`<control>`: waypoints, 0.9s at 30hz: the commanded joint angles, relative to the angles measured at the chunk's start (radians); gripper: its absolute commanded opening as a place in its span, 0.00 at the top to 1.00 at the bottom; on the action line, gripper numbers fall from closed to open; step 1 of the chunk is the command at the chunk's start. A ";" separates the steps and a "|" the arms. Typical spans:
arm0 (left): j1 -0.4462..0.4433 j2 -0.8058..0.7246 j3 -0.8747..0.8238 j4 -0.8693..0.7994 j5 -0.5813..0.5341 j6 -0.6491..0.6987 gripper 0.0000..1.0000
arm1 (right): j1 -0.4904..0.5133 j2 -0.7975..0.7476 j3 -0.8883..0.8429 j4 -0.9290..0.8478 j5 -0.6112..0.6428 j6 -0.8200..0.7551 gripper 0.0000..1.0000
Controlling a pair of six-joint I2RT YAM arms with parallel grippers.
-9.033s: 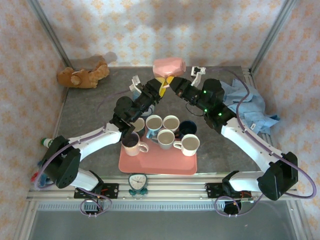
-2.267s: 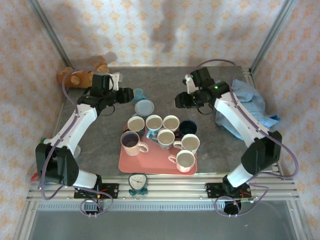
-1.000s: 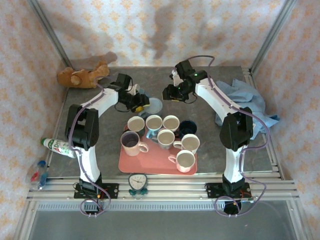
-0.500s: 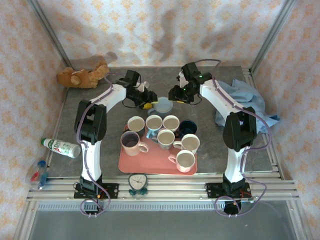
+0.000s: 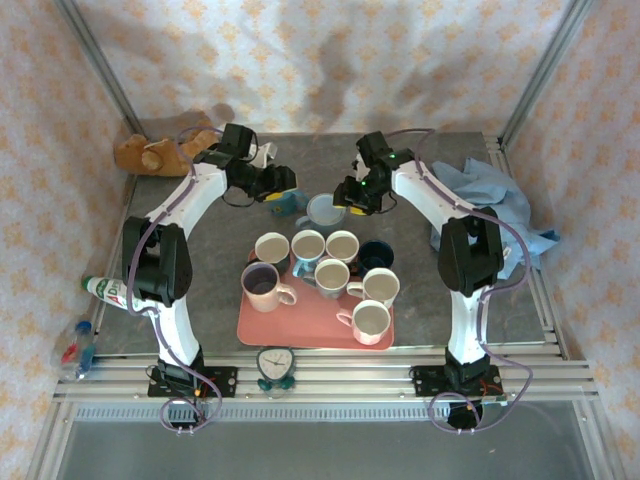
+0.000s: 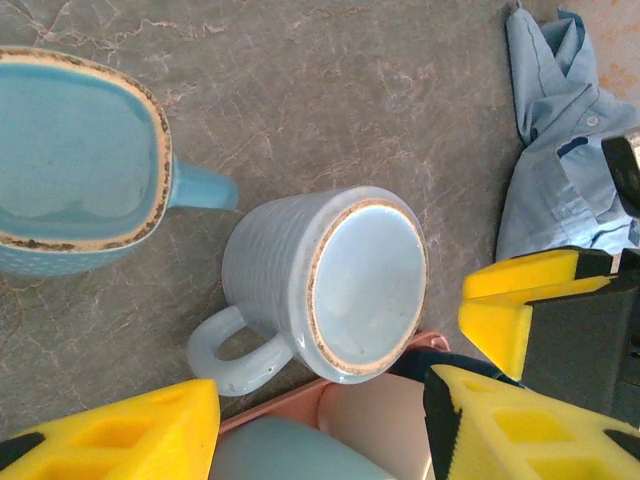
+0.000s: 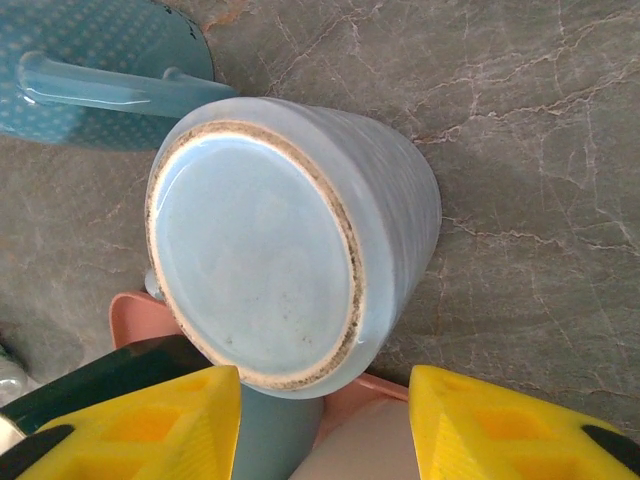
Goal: Turn the mug right side up
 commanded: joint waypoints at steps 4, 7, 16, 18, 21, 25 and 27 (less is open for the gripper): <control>-0.002 -0.014 -0.005 -0.037 0.028 0.033 0.46 | 0.004 0.041 0.013 0.015 -0.034 0.029 0.57; -0.001 -0.014 -0.002 -0.040 0.031 0.035 0.47 | 0.004 0.058 0.016 0.024 -0.037 0.043 0.60; -0.002 -0.010 0.006 -0.055 0.031 0.044 0.49 | 0.002 0.117 0.053 0.039 -0.032 0.065 0.66; 0.000 -0.011 0.006 -0.057 0.030 0.044 0.49 | -0.003 0.143 0.088 0.034 -0.022 0.068 0.68; 0.001 -0.011 0.007 -0.057 0.027 0.044 0.49 | -0.013 0.191 0.168 0.015 0.024 0.072 0.73; 0.002 -0.009 0.005 -0.056 0.025 0.040 0.50 | -0.030 0.284 0.330 -0.005 0.039 0.074 0.77; 0.001 -0.008 0.002 -0.052 0.025 0.038 0.50 | -0.036 0.345 0.430 -0.028 0.044 0.069 0.78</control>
